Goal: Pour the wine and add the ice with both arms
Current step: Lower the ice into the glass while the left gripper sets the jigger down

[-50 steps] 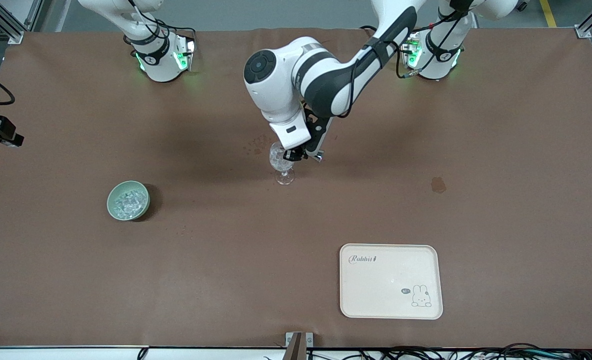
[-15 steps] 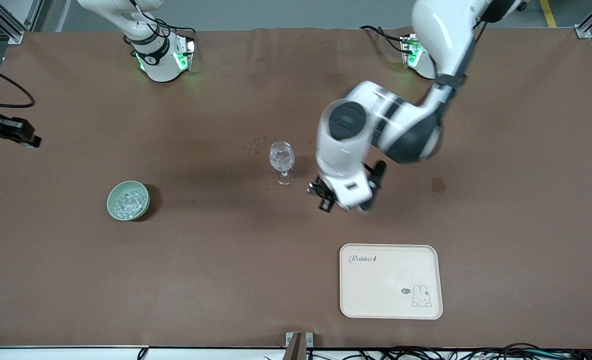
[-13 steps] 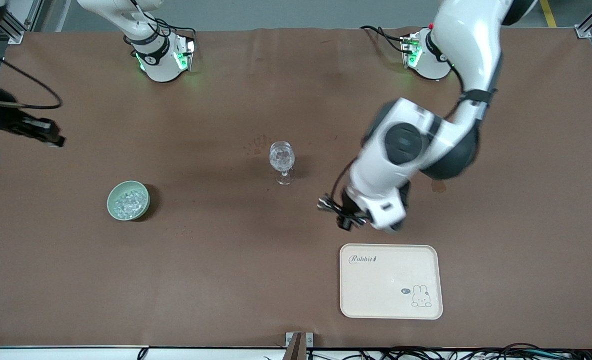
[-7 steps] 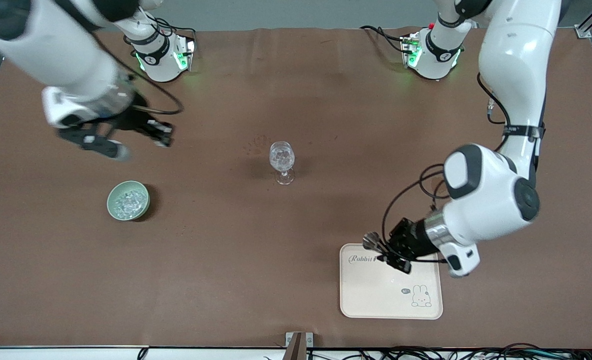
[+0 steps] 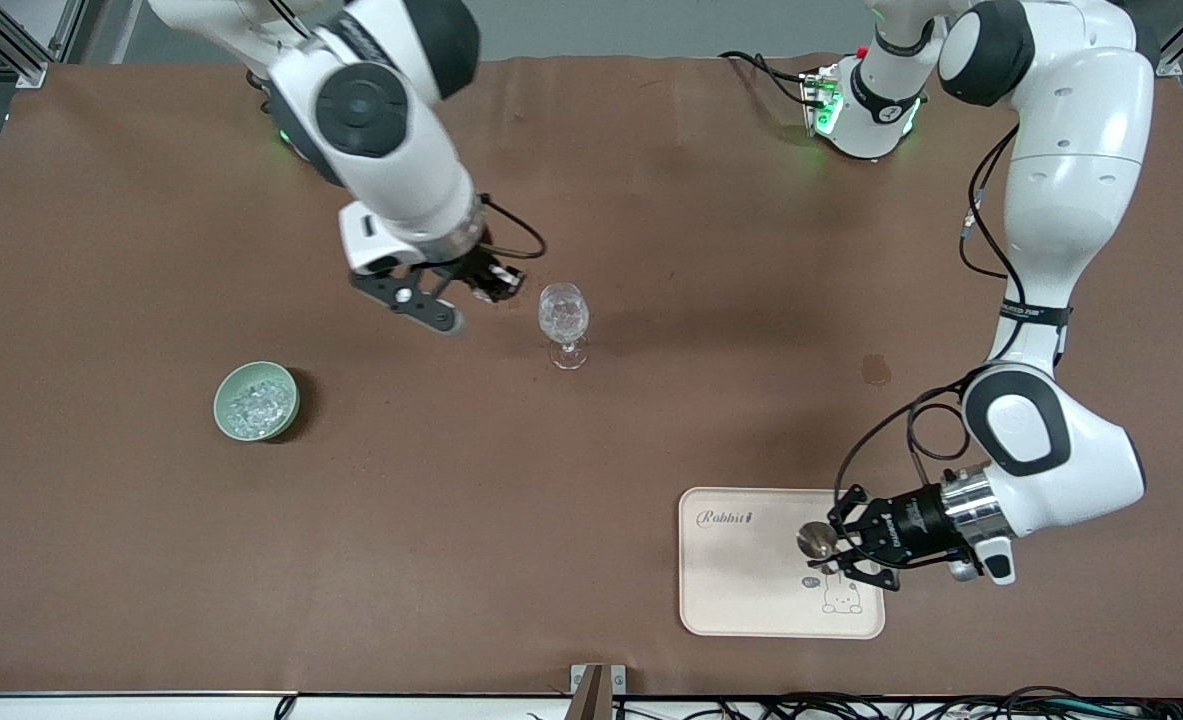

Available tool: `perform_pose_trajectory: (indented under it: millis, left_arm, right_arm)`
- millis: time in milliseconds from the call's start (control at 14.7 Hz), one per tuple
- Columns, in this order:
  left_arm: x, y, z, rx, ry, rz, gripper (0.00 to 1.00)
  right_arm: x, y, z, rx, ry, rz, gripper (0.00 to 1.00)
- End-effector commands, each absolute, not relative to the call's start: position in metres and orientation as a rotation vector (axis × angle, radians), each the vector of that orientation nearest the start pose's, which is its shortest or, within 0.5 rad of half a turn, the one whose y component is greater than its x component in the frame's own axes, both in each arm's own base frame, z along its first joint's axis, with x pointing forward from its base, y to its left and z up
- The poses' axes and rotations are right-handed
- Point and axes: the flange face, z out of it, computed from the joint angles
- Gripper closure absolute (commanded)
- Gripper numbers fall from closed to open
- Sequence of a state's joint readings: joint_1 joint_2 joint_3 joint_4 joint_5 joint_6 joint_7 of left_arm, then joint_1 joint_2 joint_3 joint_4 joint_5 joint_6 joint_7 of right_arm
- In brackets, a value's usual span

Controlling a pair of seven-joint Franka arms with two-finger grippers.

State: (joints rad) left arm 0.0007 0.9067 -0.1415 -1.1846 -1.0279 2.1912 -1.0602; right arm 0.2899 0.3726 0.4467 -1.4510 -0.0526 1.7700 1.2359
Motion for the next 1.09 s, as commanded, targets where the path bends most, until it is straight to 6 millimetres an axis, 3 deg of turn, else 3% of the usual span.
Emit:
perform_pose_trajectory:
  millis: [0,136,409,681,1022]
  left_arm:
    - [0.776,-0.077,0.226,1.482,1.529,-0.595,1.0]
    - [0.774,-0.069,0.189,1.389,1.487,-0.602,1.0]
    - [0.769,-0.072,0.158,1.189,1.505,-0.674,1.0]
    - [0.764,-0.073,0.146,1.176,1.484,-0.739,1.0]
    - [0.754,-0.064,0.12,1.213,1.446,-0.74,0.99]
  right_arm:
    - [0.504,0.438,0.459,-3.01,0.842,0.088,0.98]
    - [0.499,0.447,0.445,-3.022,0.854,0.101,0.98]
    - [0.497,0.46,0.424,-3.029,0.85,0.106,0.98]
    - [0.494,0.474,0.4,-3.037,0.876,0.073,0.98]
    - [0.492,0.473,0.398,-3.05,0.878,0.084,0.97]
